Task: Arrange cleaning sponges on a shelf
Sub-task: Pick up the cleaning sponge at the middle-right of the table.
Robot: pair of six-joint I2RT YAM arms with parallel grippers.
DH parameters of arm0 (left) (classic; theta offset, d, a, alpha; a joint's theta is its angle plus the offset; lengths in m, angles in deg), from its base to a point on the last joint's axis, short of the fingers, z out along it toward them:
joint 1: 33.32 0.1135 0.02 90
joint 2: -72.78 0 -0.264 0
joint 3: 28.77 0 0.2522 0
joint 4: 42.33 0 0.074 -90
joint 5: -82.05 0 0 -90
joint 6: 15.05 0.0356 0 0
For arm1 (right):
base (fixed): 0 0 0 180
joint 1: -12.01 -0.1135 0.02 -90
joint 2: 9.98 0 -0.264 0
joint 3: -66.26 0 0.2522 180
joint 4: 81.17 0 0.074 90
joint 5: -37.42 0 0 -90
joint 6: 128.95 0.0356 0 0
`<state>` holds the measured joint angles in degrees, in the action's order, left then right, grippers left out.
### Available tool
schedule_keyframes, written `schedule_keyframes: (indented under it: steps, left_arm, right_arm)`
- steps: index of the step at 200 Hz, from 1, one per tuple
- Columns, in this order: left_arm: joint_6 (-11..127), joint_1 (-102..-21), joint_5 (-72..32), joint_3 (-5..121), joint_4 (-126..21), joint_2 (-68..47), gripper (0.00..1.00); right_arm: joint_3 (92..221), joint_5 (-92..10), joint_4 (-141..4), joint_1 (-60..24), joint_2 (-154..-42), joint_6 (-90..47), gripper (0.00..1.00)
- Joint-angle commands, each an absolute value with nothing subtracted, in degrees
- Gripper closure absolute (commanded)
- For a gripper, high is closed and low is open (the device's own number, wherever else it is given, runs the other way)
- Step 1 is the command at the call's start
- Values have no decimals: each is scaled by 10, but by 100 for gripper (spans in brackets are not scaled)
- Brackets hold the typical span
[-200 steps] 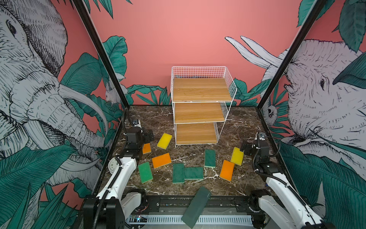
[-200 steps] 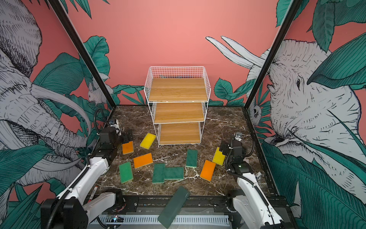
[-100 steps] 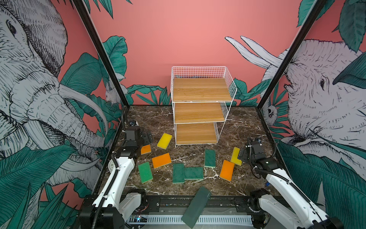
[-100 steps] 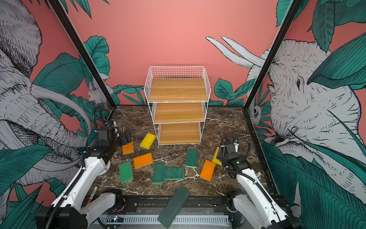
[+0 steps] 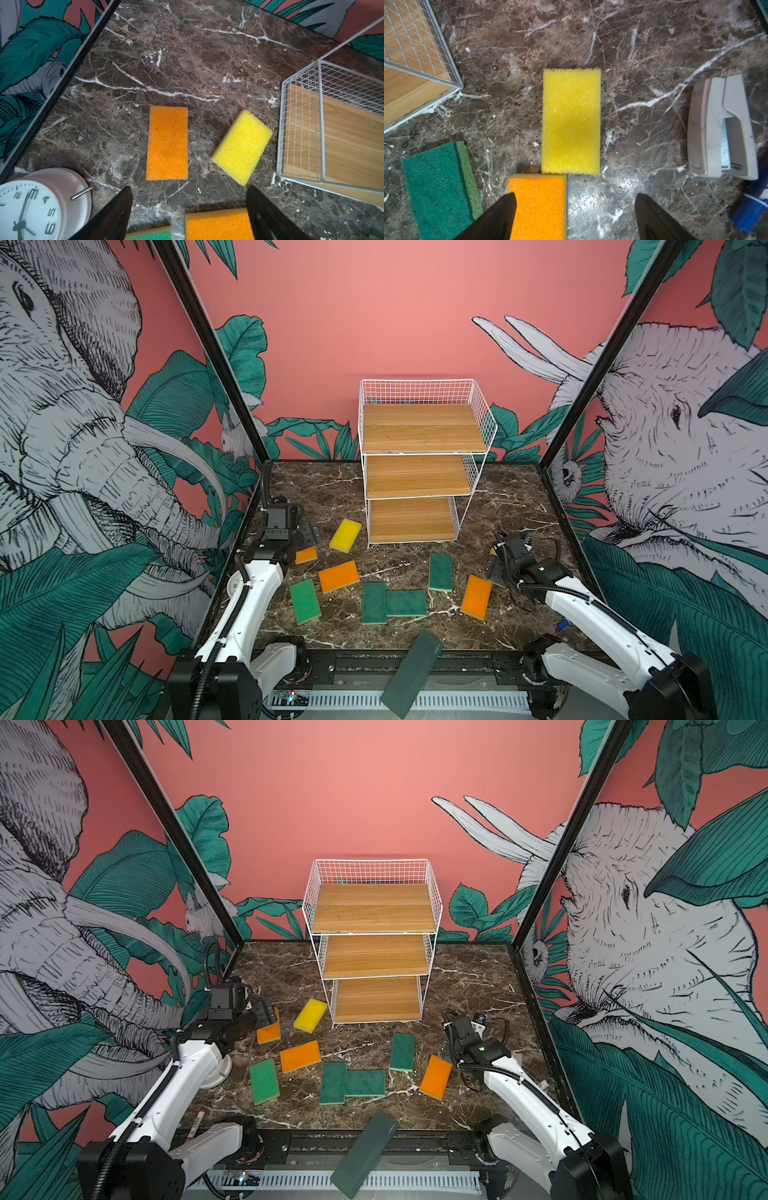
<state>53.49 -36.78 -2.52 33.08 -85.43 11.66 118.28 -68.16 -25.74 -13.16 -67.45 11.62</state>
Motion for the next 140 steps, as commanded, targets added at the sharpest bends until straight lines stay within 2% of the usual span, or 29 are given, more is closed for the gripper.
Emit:
schedule_keyframes:
  steps: [1, 37, 75, 140]
  left_arm:
    - [527, -370, -39, 350, -873, 118, 13]
    - [527, -370, -47, 363, -877, 110, 12]
    - [529, -369, -50, 360, -879, 109, 12]
    - [519, -369, -55, 350, -868, 102, 11]
  right_arm:
    - [1175, -661, -248, -134, -682, 134, 6]
    - [1178, -637, -257, -135, -736, 124, 2]
    - [1191, -661, -252, -131, -752, 111, 1]
    - [1168, -614, -309, -81, -783, 67, 2]
